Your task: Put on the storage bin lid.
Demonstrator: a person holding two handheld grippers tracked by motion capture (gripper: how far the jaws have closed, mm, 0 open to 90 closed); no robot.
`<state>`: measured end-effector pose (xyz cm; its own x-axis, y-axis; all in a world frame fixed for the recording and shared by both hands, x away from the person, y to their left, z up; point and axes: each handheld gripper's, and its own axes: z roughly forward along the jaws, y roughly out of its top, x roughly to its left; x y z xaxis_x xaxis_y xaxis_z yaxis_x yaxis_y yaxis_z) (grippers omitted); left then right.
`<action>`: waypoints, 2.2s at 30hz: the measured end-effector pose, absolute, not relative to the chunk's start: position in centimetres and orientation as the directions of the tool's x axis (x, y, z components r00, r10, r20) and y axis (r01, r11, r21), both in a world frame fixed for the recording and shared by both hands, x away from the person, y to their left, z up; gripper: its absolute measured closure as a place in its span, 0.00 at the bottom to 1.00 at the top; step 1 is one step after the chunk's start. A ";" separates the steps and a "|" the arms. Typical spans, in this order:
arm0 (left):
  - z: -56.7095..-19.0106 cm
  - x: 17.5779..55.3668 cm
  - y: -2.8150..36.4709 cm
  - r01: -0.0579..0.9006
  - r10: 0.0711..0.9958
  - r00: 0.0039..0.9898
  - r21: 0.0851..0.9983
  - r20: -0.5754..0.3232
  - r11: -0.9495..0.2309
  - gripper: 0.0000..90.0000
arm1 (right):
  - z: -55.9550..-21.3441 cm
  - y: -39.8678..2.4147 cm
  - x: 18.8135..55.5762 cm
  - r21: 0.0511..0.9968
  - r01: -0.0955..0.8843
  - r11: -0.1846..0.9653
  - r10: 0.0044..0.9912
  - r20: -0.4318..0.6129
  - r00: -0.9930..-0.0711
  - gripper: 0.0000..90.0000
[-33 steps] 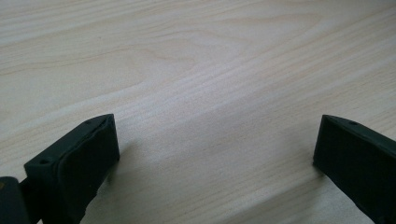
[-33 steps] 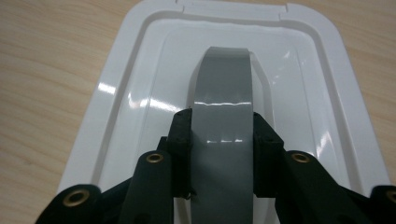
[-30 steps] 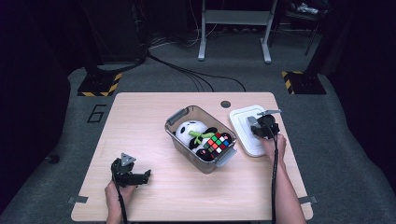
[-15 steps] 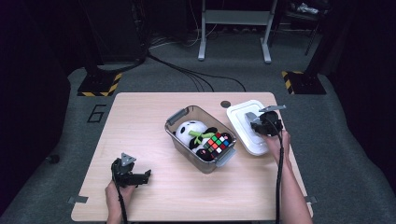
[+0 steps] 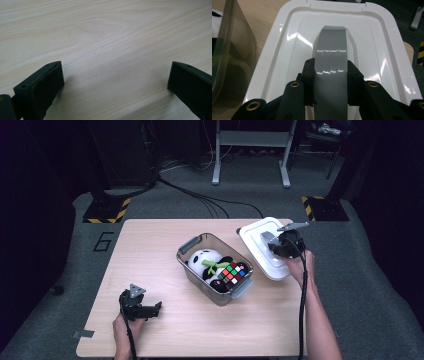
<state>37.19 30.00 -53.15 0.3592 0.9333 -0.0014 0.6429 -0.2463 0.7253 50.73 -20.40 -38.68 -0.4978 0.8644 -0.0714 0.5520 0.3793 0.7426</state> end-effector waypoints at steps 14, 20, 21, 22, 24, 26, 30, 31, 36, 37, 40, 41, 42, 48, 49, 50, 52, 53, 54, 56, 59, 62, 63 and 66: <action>-53.1 37.2 30.0 0.643 0.933 0.361 0.724 0.000 -0.249 0.00 | -35.4 -19.7 50.0 0.763 0.509 0.399 0.838 -0.078 -0.539 0.74; -53.1 37.2 30.0 0.641 0.933 0.361 0.725 0.002 -0.250 0.00 | -33.7 -18.7 49.5 0.765 0.486 0.423 0.817 -0.090 -0.569 0.74; -53.1 37.2 30.0 0.641 0.933 0.361 0.725 0.002 -0.250 0.00 | -33.5 -18.4 49.5 0.766 0.486 0.421 0.815 -0.085 -0.573 0.74; -53.1 37.2 30.0 0.641 0.933 0.361 0.725 0.002 -0.250 0.00 | -33.3 -18.2 49.5 0.764 0.481 0.430 0.808 -0.088 -0.582 0.74; -53.1 37.2 30.0 0.642 0.933 0.361 0.725 0.002 -0.250 0.00 | -33.0 -17.7 49.4 0.763 0.473 0.441 0.798 -0.092 -0.596 0.74; -53.1 37.2 30.0 0.642 0.933 0.361 0.725 0.002 -0.250 0.00 | -32.7 -17.2 49.4 0.764 0.465 0.448 0.790 -0.095 -0.606 0.74; -53.1 37.2 30.1 0.643 0.930 0.368 0.720 0.008 -0.260 0.00 | -31.9 -16.3 49.0 0.758 0.457 0.465 0.774 -0.097 -0.626 0.74; -53.1 37.2 30.1 0.644 0.929 0.369 0.719 0.008 -0.262 0.00 | -31.7 -16.1 48.9 0.758 0.460 0.463 0.773 -0.092 -0.627 0.74; -53.1 37.2 30.1 0.643 0.930 0.368 0.720 0.008 -0.261 0.00 | -31.0 -15.1 48.5 0.760 0.442 0.476 0.751 -0.090 -0.654 0.74; -53.1 37.2 30.1 0.643 0.929 0.369 0.719 0.009 -0.262 0.00 | -31.0 -14.8 48.4 0.758 0.443 0.478 0.750 -0.089 -0.656 0.74; -53.1 37.2 30.1 0.644 0.928 0.373 0.716 0.012 -0.268 0.00 | -30.9 -14.1 48.3 0.754 0.443 0.485 0.742 -0.088 -0.664 0.74; -53.1 37.2 30.1 0.644 0.928 0.373 0.716 0.012 -0.269 0.00 | -30.9 -14.0 48.3 0.756 0.436 0.488 0.738 -0.090 -0.669 0.74; -53.1 37.2 30.1 0.644 0.928 0.373 0.716 0.013 -0.269 0.00 | -30.8 -13.8 48.3 0.755 0.435 0.491 0.735 -0.089 -0.673 0.74; -53.1 37.2 30.1 0.644 0.928 0.373 0.716 0.014 -0.269 0.00 | -30.7 -12.7 47.9 0.759 0.421 0.497 0.711 -0.078 -0.699 0.74; -53.1 37.2 30.1 0.643 0.928 0.373 0.716 0.014 -0.270 0.00 | -30.7 -12.5 47.9 0.761 0.413 0.500 0.705 -0.080 -0.705 0.74; -53.1 37.2 30.1 0.644 0.928 0.373 0.716 0.014 -0.270 0.00 | -30.6 -12.3 47.7 0.756 0.419 0.502 0.704 -0.075 -0.707 0.74; -53.1 37.2 30.1 0.641 0.929 0.369 0.721 0.011 -0.263 0.00 | -30.5 -11.9 47.6 0.757 0.415 0.505 0.695 -0.071 -0.715 0.74; -53.1 37.2 30.1 0.641 0.930 0.368 0.721 0.011 -0.263 0.00 | -30.6 -11.7 47.6 0.761 0.412 0.501 0.691 -0.066 -0.719 0.74; -53.0 37.2 30.1 0.646 0.928 0.373 0.715 0.011 -0.267 0.00 | -30.5 -11.5 47.5 0.760 0.412 0.502 0.687 -0.061 -0.725 0.74; -53.1 37.2 30.1 0.645 0.928 0.372 0.716 0.010 -0.267 0.00 | -30.6 -11.0 47.4 0.758 0.408 0.509 0.677 -0.060 -0.733 0.74; -53.1 37.2 30.1 0.642 0.929 0.370 0.720 0.010 -0.263 0.00 | -30.6 -10.3 47.2 0.754 0.400 0.521 0.662 -0.061 -0.747 0.74; -53.1 37.2 30.1 0.645 0.928 0.372 0.716 0.011 -0.267 0.00 | -30.6 -9.6 47.0 0.746 0.416 0.520 0.662 -0.045 -0.748 0.74; -53.1 37.2 30.1 0.645 0.928 0.372 0.716 0.011 -0.266 0.00 | -30.6 -9.4 47.0 0.743 0.406 0.531 0.652 -0.052 -0.757 0.74; -53.0 37.1 30.1 0.648 0.927 0.374 0.713 0.009 -0.268 0.00 | -30.8 -8.5 46.9 0.738 0.412 0.534 0.644 -0.040 -0.764 0.74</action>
